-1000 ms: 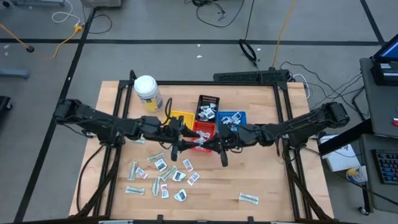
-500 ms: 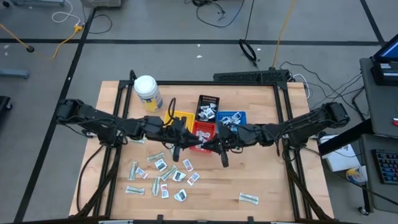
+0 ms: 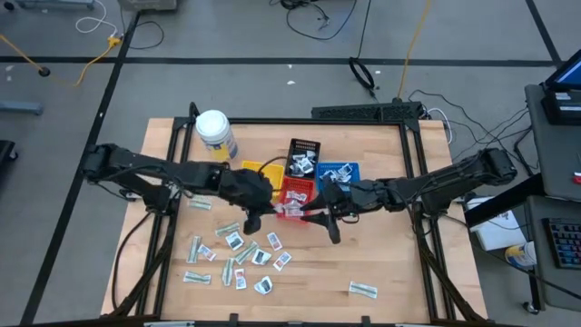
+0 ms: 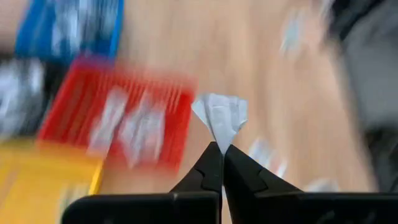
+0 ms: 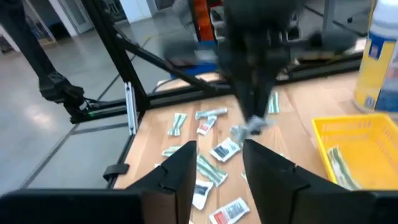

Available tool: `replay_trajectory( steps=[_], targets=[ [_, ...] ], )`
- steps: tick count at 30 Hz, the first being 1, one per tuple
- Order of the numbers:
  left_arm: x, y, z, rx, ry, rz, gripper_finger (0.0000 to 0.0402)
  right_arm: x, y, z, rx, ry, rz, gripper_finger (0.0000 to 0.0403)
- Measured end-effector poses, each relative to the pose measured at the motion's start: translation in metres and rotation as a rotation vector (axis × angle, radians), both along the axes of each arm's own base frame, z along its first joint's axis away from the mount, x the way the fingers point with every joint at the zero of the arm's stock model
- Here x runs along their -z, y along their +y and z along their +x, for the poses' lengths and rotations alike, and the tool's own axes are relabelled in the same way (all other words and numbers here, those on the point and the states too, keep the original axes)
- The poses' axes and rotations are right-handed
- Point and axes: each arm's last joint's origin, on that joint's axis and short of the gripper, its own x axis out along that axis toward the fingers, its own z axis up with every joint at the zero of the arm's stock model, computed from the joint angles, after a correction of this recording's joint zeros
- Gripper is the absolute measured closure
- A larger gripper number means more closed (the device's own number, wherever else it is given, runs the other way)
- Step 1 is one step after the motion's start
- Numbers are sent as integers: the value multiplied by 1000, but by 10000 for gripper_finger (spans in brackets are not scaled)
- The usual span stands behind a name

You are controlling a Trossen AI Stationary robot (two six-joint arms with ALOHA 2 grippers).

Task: Pick & Place First Aid Supplies
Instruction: Put the bandage pack into the yellow bin

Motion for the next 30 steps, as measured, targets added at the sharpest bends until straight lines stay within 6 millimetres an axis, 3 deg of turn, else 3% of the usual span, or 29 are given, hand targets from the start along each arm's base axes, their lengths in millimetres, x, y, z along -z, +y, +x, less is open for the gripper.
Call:
replay_trajectory(
  steps=[7,14,21,30],
  targets=[
    [-6,23,-8,7,375,91,400,-17,-1,-10,-15,-82,-62,267],
    [-7,37,7,43,558,210,401,-30,-4,-19,-25,-148,-128,266],
    [13,64,26,55,670,358,401,-36,-4,-23,-23,-173,-128,266],
    [56,98,53,52,726,452,401,-36,-4,-24,-24,-177,-124,266]
  ],
)
